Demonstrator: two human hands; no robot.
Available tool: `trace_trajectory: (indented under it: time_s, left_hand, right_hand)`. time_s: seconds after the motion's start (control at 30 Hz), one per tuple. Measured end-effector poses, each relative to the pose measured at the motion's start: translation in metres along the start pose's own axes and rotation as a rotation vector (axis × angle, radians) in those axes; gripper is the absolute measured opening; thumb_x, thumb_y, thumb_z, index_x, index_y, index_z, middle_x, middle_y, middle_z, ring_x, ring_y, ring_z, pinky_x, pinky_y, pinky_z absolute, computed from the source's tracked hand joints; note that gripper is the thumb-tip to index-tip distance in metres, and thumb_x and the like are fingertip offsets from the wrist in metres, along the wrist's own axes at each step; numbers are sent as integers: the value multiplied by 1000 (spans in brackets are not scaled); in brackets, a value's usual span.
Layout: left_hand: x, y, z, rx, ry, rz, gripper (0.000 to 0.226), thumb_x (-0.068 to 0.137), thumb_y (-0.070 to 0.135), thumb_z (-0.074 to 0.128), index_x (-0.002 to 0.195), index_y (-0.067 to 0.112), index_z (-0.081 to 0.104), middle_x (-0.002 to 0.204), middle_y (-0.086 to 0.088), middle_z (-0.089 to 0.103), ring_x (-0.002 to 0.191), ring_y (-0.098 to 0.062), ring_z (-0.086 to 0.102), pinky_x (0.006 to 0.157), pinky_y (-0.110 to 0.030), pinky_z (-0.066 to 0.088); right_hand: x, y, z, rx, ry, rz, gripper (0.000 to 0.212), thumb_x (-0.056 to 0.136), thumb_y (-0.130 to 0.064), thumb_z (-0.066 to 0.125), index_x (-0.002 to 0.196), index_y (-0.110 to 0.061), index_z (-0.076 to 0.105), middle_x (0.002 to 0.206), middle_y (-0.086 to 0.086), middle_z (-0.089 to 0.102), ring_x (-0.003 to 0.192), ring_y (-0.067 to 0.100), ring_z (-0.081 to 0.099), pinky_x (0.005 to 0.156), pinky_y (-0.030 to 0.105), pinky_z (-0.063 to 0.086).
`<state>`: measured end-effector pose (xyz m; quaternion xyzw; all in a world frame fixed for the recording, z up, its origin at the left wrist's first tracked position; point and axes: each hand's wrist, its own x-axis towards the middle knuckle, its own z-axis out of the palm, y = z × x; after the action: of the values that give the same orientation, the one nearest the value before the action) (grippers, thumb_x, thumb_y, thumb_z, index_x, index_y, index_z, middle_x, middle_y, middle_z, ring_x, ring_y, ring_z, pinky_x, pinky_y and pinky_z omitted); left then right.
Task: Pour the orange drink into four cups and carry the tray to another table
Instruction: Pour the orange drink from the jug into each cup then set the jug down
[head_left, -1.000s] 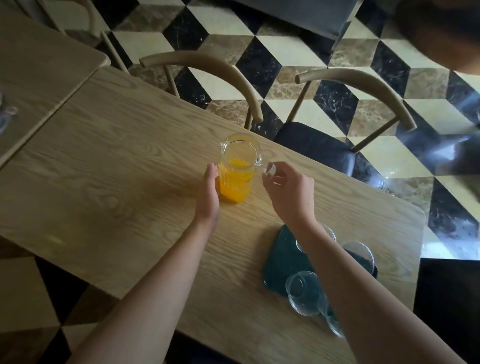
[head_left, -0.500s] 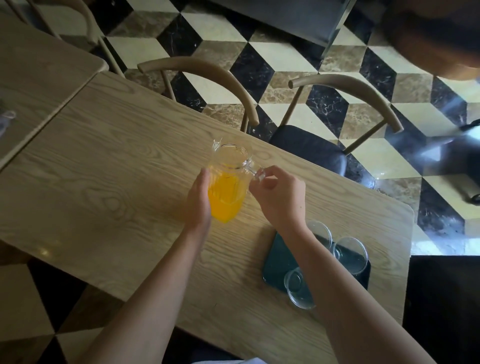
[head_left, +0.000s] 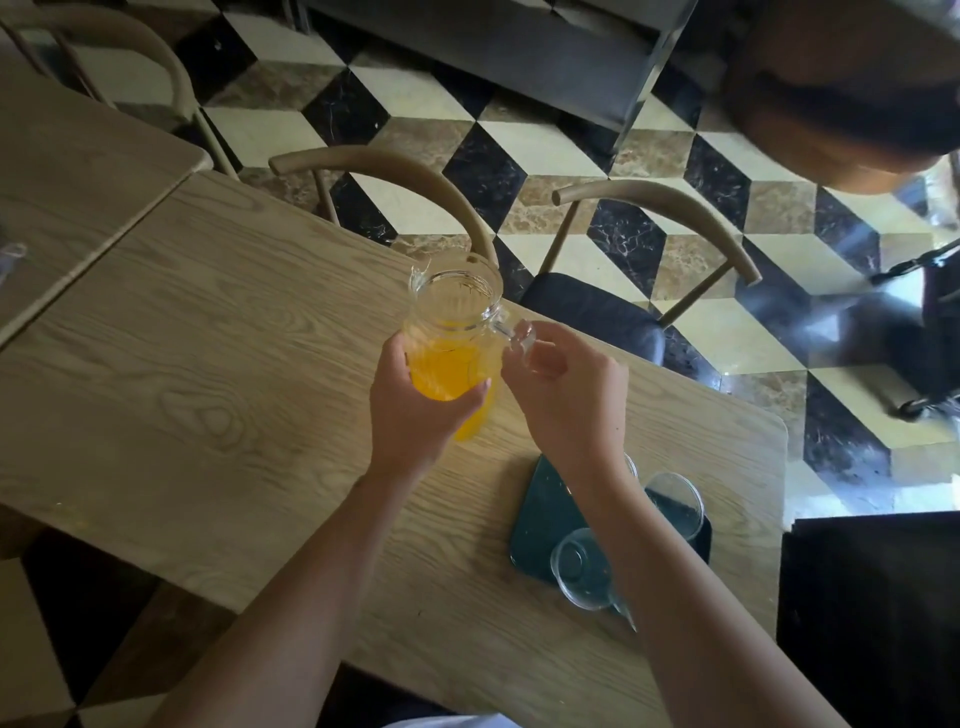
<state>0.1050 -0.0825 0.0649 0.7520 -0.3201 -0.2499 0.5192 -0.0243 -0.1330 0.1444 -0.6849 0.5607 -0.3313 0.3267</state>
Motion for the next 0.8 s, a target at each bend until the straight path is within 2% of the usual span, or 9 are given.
trace_trajectory:
  time_s: [0.07,0.13,0.23,0.37,0.47,0.53,0.6,0.67,0.8]
  left_hand:
    - [-5,7,2,-15,3,10,67,55,49,88,105,29,49,98,7,65,86,-16,67,72,-39,59]
    - [-11,18,5,-41,-15,24,66,56,48,89,107,26,53,97,4,68,84,-18,69,70,-41,59]
    - [-23,37,8,-60,-59,70,64,58,46,90,108,26,56,96,5,69,83,-15,68,70,-35,58]
    - [-45,60,18,-43,-108,120,71,58,48,90,113,23,53,101,6,63,92,-14,62,73,-24,54]
    - [-63,72,27,-57,-128,144,77,56,52,87,118,23,51,107,5,62,97,-16,62,78,-35,56]
    - [-76,78,35,-57,-151,168,77,56,53,86,117,21,51,107,2,62,97,-19,62,78,-41,57]
    - [-92,83,42,-60,-171,176,77,56,53,87,116,22,51,106,1,62,96,-21,63,78,-45,57]
    - [-112,90,50,-63,-193,184,76,57,52,88,116,22,51,105,2,63,95,-20,64,77,-43,58]
    - [-160,99,68,-64,-215,184,72,58,49,88,114,23,51,103,4,64,93,-16,64,75,-38,57]
  right_hand:
    - [-3,-6,-9,98,-35,-50,6,91,-26,68,93,-24,73,77,-8,73,76,4,70,75,24,57]
    - [-4,-10,-21,172,-79,-79,4,92,-16,69,96,-17,70,80,-3,70,79,7,69,76,21,54]
    - [-6,-14,-43,265,-132,-87,5,93,-14,67,99,-13,66,78,-4,66,73,7,62,68,24,48]
    - [-19,-12,-78,335,-107,-115,5,99,-12,58,98,-8,61,86,3,69,82,8,67,74,24,52]
    - [-28,-7,-98,313,-79,-119,11,101,-18,55,101,-9,60,87,0,70,85,15,68,79,37,56]
    - [-36,-1,-113,312,-65,-129,11,98,-25,54,100,-15,59,83,-4,67,80,14,67,75,39,55]
    - [-47,6,-130,318,-54,-129,6,96,-27,54,95,-22,57,78,-7,64,75,10,63,70,31,50]
    - [-60,14,-147,306,-42,-134,6,96,-27,53,91,-25,54,76,-9,62,71,4,60,67,21,45]
    - [-89,33,-184,267,-10,-128,10,98,-22,54,88,-23,54,75,-7,62,68,0,59,64,16,43]
